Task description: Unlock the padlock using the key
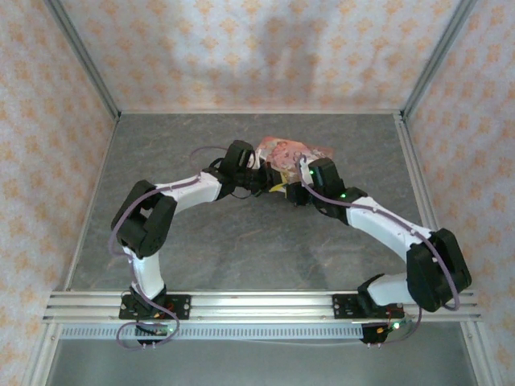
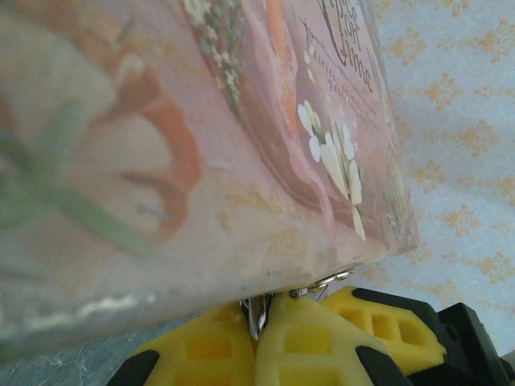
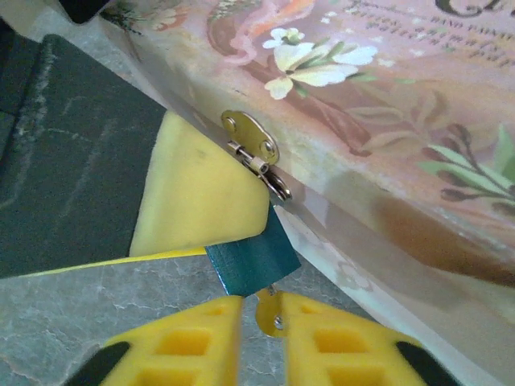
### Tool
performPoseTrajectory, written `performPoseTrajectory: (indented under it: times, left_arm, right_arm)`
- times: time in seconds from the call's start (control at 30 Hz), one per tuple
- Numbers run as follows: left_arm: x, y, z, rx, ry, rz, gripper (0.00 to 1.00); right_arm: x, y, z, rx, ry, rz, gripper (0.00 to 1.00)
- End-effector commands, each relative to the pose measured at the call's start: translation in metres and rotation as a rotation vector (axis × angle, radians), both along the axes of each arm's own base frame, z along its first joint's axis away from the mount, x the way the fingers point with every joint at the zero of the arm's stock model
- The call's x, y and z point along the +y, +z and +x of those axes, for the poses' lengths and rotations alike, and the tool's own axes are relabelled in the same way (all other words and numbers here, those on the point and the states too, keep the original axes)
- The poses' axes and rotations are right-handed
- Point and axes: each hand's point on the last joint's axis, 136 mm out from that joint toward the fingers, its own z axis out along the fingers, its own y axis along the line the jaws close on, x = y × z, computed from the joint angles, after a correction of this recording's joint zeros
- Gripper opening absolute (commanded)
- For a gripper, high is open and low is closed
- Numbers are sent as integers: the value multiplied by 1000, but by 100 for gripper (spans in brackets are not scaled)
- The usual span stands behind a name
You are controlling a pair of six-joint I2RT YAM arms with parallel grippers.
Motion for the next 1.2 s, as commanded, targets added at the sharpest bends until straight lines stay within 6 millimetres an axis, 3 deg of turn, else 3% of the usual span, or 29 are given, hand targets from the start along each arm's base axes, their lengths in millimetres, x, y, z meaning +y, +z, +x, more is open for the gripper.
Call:
performPoseTrajectory:
  times: [0.0, 0.3, 0.77, 0.9, 1.03, 1.17]
  left_arm:
    - [-7, 41, -7, -79, -62, -84, 0]
    - [-10, 52, -7, -89, -75, -99, 0]
    - [-7, 62, -5, -97, -78, -125, 0]
    - [-8, 64, -6, -96, -83, -132, 0]
    - [-7, 65, -5, -97, -82, -137, 0]
    - [-6, 65, -6, -107, -85, -128, 0]
  right_arm:
    - [-7, 9, -1, -64, -5, -57, 28]
    - [-2, -8, 1, -124, 16, -274, 31]
    - [-10, -7, 12, -226, -13, -470, 30]
    - [-6, -5, 16, -248, -8, -467, 23]
    - [-1, -2, 19, -258, 0, -469, 8]
    - [7, -3, 13, -201, 20, -386, 0]
